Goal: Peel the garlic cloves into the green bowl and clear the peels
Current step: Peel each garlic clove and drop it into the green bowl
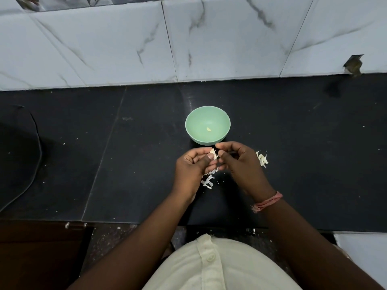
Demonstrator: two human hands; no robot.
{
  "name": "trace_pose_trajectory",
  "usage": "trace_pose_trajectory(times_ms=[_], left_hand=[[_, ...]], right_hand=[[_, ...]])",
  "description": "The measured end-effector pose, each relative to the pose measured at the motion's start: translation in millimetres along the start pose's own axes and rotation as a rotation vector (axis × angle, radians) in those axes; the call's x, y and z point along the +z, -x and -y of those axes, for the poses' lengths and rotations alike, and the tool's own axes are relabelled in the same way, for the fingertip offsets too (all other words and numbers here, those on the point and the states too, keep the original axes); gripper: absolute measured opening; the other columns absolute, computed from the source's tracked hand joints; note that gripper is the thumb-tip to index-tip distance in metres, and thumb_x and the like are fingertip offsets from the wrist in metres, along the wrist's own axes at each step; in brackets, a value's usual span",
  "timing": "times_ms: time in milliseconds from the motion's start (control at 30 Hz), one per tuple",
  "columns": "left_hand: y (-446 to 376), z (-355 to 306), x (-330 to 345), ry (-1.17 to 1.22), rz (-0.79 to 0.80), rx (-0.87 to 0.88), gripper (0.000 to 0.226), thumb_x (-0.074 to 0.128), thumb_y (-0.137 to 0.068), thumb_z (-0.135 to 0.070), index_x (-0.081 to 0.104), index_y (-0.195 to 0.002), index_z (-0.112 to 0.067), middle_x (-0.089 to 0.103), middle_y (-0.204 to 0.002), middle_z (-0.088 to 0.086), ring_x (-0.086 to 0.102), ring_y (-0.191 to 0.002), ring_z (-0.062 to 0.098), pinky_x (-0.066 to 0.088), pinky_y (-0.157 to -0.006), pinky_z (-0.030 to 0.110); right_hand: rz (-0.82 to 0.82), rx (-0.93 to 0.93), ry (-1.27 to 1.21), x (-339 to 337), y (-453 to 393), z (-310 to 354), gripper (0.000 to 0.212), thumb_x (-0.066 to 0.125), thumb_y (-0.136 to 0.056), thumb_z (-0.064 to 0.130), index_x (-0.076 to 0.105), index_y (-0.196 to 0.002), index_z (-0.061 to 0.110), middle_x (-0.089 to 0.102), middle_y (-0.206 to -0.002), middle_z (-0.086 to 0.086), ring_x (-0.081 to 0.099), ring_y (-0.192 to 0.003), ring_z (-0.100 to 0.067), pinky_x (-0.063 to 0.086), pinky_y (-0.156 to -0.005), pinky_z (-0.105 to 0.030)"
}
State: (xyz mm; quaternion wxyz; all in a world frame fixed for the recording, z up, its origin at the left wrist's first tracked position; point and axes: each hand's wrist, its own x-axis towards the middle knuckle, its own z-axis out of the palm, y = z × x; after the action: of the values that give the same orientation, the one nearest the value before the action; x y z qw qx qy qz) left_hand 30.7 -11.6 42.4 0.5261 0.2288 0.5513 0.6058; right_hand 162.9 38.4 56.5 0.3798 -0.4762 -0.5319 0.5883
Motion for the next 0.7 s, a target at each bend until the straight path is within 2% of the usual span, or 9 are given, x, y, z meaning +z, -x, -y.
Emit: trace_pose_trajectory(times_ms=[133,233,333,433,600,700], left_hand=[[2.6,-1.5,1.1,-0.009,0.035,0.002,0.016,0.066,-0.091,0.0,0.07,-0.107,0.003,0.074,-0.089,0.018,0.073,-0.078,0.019,0.06,-0.076,0.027],[3.6,-2.4,0.3,-0.014,0.026,0.004,0.019,0.069,-0.09,-0.003,0.073,-0.107,0.001,0.075,-0.095,0.021,0.071,-0.082,0.021,0.06,-0.077,0.027],[1.9,-2.5,-1.3,-0.064,0.003,0.024,0.019,0.069,-0.09,-0.003,0.076,-0.108,-0.003,0.074,-0.1,0.025,0.065,-0.082,0.023,0.055,-0.082,0.033],[0.1,-4.3,-1.8,-0.097,0.014,0.023,0.019,0.067,-0.091,-0.004,0.077,-0.107,-0.006,0.075,-0.096,0.019,0.061,-0.077,0.019,0.052,-0.084,0.039],[0.6,-6.0,0.5,-0.118,-0.027,0.055,0.018,0.068,-0.091,-0.002,0.073,-0.108,-0.001,0.074,-0.089,0.017,0.066,-0.07,0.012,0.056,-0.071,0.023],[1.3,-5.7,3.3,-0.069,-0.066,0.049,0.017,0.068,-0.09,0.002,0.072,-0.107,0.002,0.073,-0.085,0.014,0.069,-0.071,0.013,0.057,-0.07,0.021]], right_hand=[[0.008,-0.053,0.122,-0.8,-2.5,5.0,0.01,0.069,-0.091,0.003,0.073,-0.101,0.004,0.07,-0.078,-0.005,0.063,-0.058,-0.007,0.053,-0.056,-0.021],[0.008,-0.061,0.176,-1.6,-4.5,7.9,0.006,0.072,-0.09,0.006,0.075,-0.095,0.006,0.072,-0.075,-0.004,0.064,-0.055,-0.007,0.052,-0.055,-0.021],[0.006,-0.094,0.262,-4.6,-6.6,7.7,0.007,0.071,-0.09,0.01,0.077,-0.089,0.013,0.072,-0.067,0.007,0.064,-0.056,-0.008,0.056,-0.062,-0.027],[0.023,-0.112,0.297,-5.4,-6.7,7.5,0.007,0.071,-0.091,0.012,0.077,-0.088,0.016,0.069,-0.064,0.012,0.064,-0.056,-0.007,0.056,-0.063,-0.026],[0.012,-0.085,0.285,-4.4,-6.8,8.0,0.009,0.068,-0.093,0.011,0.074,-0.087,0.013,0.067,-0.06,0.011,0.064,-0.053,-0.01,0.053,-0.058,-0.022],[-0.042,-0.058,0.269,2.4,-5.0,5.3,0.012,0.064,-0.096,0.014,0.073,-0.089,0.011,0.067,-0.062,0.005,0.066,-0.055,-0.014,0.057,-0.061,-0.032]])
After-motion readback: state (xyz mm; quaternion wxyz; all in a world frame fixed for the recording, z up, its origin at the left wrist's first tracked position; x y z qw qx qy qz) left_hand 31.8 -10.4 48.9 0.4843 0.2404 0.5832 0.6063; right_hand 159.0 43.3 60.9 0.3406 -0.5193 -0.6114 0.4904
